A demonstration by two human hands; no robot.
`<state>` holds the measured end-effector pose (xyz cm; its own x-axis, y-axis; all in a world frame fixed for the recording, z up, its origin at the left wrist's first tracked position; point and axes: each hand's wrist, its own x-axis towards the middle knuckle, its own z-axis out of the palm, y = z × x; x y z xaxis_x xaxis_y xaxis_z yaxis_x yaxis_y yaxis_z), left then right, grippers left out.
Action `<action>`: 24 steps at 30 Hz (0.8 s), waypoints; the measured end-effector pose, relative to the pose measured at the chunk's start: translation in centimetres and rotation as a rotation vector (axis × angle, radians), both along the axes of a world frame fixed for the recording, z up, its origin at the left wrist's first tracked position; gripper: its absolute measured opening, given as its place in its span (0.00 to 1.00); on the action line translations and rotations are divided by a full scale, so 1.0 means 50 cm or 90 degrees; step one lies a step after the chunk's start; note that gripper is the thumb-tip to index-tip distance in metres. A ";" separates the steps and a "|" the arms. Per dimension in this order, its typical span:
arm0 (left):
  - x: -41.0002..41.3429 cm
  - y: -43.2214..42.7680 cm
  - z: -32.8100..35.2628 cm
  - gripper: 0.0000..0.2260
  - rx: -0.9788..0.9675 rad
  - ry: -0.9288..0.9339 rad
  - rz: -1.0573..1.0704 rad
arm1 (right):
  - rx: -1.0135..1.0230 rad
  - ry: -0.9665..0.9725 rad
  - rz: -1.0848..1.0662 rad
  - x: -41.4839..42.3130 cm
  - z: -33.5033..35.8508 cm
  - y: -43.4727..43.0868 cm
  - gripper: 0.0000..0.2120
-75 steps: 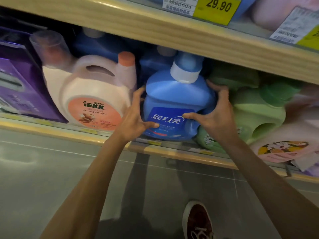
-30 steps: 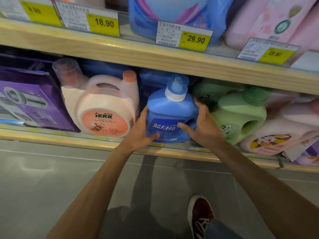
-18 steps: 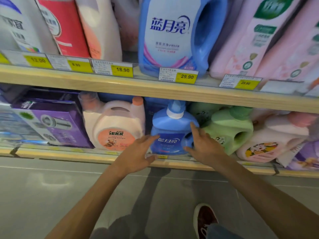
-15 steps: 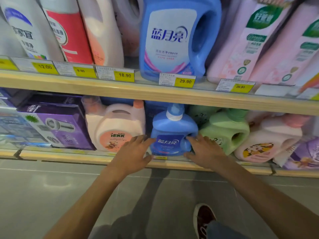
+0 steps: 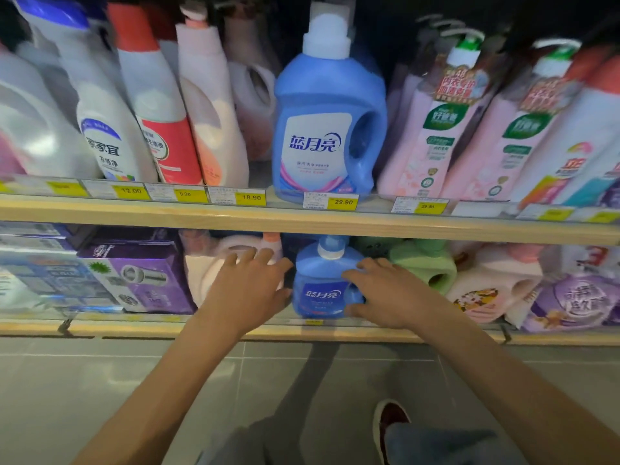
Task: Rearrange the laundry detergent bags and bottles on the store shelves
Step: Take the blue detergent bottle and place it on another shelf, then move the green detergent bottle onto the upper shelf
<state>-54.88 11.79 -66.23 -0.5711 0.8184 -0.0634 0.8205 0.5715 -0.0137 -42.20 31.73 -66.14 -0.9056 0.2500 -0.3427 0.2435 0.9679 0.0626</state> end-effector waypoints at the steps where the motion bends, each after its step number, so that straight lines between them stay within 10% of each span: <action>1: 0.001 -0.005 0.017 0.24 0.025 0.002 -0.005 | 0.002 0.004 -0.001 -0.002 0.020 -0.003 0.31; 24: -0.003 -0.146 0.665 0.25 -0.071 -0.042 0.124 | -0.074 -0.050 0.026 -0.058 0.671 -0.120 0.29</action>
<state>-55.02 4.50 -32.98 -0.7094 0.6787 -0.1901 0.6959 0.7172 -0.0364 -45.07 25.75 -32.61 -0.8832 0.1686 -0.4376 0.2032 0.9786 -0.0330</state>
